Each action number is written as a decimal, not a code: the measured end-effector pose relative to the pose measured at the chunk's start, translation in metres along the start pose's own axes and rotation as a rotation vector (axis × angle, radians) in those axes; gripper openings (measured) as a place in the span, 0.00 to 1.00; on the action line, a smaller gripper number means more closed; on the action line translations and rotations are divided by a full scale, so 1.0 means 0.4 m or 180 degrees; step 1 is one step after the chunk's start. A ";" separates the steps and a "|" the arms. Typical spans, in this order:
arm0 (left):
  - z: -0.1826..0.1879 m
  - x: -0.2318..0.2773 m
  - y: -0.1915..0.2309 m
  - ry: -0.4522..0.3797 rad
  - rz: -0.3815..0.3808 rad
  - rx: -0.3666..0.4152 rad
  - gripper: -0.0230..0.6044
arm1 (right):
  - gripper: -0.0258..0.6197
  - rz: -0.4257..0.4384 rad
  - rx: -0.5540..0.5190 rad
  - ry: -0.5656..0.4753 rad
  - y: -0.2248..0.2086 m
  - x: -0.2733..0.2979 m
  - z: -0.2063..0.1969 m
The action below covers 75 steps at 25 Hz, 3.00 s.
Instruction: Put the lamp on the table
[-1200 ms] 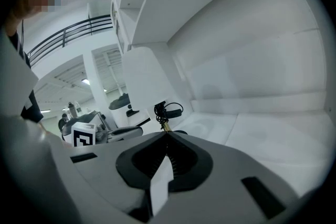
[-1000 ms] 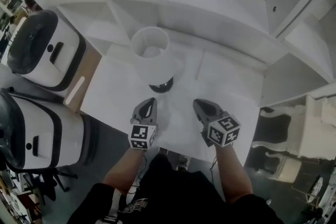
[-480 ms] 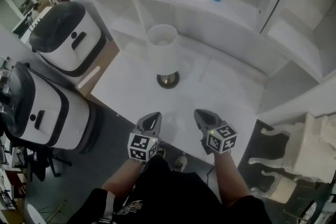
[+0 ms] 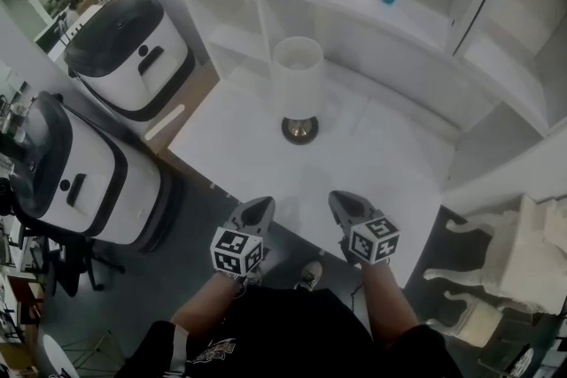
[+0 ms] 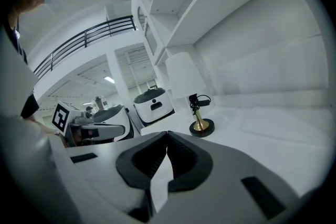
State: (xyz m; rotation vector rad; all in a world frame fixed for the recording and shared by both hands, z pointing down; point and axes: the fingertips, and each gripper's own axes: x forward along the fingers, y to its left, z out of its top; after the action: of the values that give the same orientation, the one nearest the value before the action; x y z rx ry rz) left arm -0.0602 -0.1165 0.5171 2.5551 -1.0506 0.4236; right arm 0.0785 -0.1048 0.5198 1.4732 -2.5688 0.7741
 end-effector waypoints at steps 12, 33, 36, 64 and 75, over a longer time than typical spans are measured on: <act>-0.020 -0.127 0.105 0.0061 -0.0418 0.0161 0.05 | 0.08 -0.0396 0.0123 -0.0104 0.166 0.035 -0.043; -0.088 -0.282 0.156 0.0096 -0.1054 0.0321 0.05 | 0.08 -0.0922 0.0164 -0.0326 0.418 0.031 -0.124; -0.096 -0.293 0.151 0.0101 -0.1115 0.0336 0.05 | 0.08 -0.0955 0.0160 -0.0349 0.440 0.027 -0.133; -0.127 -0.348 0.155 0.0158 -0.1205 0.0383 0.05 | 0.08 -0.0979 0.0161 -0.0377 0.501 0.030 -0.162; -0.127 -0.345 0.143 0.0151 -0.1244 0.0384 0.05 | 0.08 -0.0996 0.0142 -0.0378 0.497 0.021 -0.160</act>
State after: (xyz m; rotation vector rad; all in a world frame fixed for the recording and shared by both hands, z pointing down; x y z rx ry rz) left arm -0.2025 -0.0483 0.5191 2.7544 -0.5013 0.4477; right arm -0.1016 -0.0005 0.5013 1.9260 -2.3237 0.7237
